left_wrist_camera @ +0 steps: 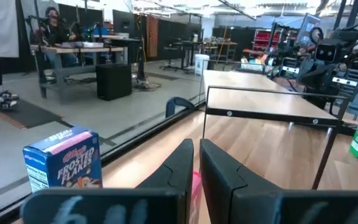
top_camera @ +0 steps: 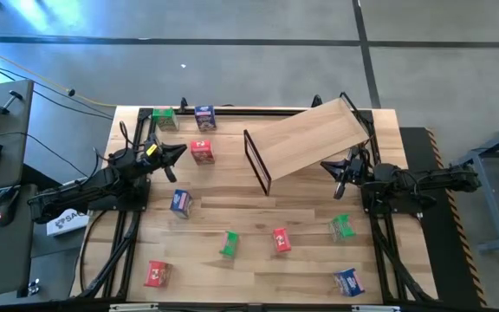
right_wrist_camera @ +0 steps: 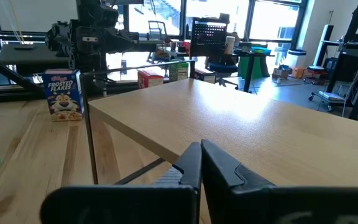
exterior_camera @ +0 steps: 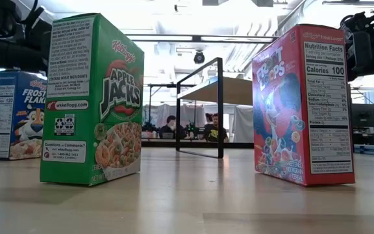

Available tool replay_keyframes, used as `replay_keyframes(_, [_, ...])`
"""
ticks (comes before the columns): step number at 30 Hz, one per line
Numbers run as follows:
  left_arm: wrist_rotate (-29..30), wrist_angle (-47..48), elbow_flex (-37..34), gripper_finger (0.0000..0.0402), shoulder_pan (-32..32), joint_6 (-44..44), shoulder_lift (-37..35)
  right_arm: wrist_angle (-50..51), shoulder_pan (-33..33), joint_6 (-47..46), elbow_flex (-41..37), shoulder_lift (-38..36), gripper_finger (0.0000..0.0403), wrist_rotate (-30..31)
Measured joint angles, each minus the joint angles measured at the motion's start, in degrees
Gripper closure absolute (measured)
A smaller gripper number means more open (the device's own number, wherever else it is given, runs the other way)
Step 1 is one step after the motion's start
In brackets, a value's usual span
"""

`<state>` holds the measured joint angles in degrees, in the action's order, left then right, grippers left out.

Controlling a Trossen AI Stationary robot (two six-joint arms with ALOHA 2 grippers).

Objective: Stack cereal on shelf
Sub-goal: Put the right red cereal box on the shelf

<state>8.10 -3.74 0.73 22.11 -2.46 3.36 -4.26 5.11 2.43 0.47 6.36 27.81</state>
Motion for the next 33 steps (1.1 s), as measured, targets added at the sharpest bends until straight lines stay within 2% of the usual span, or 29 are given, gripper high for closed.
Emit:
replay_keyframes(9, [-0.02,-0.64,0.00,0.0381,-0.01,-0.99,0.02,-0.02,0.01,0.14,0.00,0.00,0.0402,0.00])
replay_keyframes(15, [-0.03,-3.11,0.00,0.0381,-0.02,-4.76,0.00,-0.06,-0.01,5.10,0.00,0.00,0.0402,1.80])
replay_keyframes(20, [-2.83,-3.85,0.00,0.0381,0.00,-5.96,0.02,-0.31,-0.01,3.20,0.00,0.02,0.0402,-0.92])
replay_keyframes(24, [-9.02,-3.87,0.00,0.0381,-0.03,-3.71,0.02,-3.10,-0.01,1.48,0.00,0.00,0.0402,-1.68])
replay_keyframes(29, [-9.16,-3.56,0.00,0.0381,-0.02,-3.49,0.02,-9.61,-0.01,4.21,0.00,0.02,0.0402,-4.48])
replay_keyframes(33, [-9.11,-3.44,0.00,0.0390,-0.02,-4.66,0.02,-16.62,-0.01,5.14,0.00,0.02,0.0402,-9.68])
